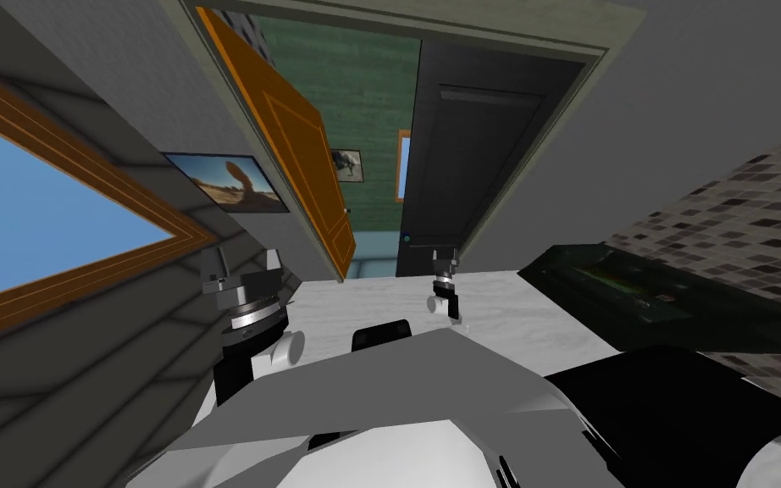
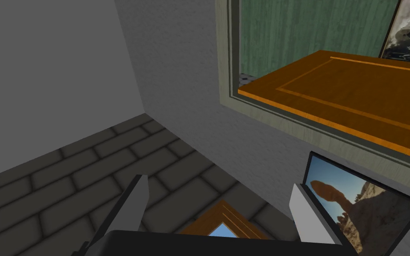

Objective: Push the door open

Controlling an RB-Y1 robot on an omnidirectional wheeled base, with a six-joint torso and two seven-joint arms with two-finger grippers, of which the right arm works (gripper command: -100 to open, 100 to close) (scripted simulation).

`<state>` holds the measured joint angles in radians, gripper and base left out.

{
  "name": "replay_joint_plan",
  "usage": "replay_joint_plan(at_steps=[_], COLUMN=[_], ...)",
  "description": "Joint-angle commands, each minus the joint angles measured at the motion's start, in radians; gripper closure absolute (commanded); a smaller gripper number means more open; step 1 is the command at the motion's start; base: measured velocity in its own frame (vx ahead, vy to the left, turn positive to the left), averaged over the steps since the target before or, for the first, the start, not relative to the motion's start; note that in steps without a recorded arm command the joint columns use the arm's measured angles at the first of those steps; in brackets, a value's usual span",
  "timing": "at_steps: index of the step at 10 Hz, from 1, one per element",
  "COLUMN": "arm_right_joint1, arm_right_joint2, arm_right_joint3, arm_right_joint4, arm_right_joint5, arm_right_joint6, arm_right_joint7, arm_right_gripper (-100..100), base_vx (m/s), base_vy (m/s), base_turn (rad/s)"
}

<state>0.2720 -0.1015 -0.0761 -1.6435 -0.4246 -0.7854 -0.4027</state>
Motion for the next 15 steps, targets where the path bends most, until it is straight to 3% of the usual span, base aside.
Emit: replay_joint_plan(at_steps=[1,14,15], arm_right_joint1=[-0.015,-0.115,-0.130], arm_right_joint2=[0.000,0.010,0.013], arm_right_joint3=[-0.009,-0.074,-0.083], arm_right_joint4=[0.038,0.327,0.370], arm_right_joint5=[-0.021,-0.184,-0.208], arm_right_joint6=[-0.008,-0.074,-0.084], arm_right_joint7=[-0.026,-0.218,-0.246], arm_right_gripper=[-100,-100,-100], base_vx=[0.038,0.031,0.030], base_vy=[-0.080,-0.084,-0.115], base_turn=[0.186,0.208,0.293])
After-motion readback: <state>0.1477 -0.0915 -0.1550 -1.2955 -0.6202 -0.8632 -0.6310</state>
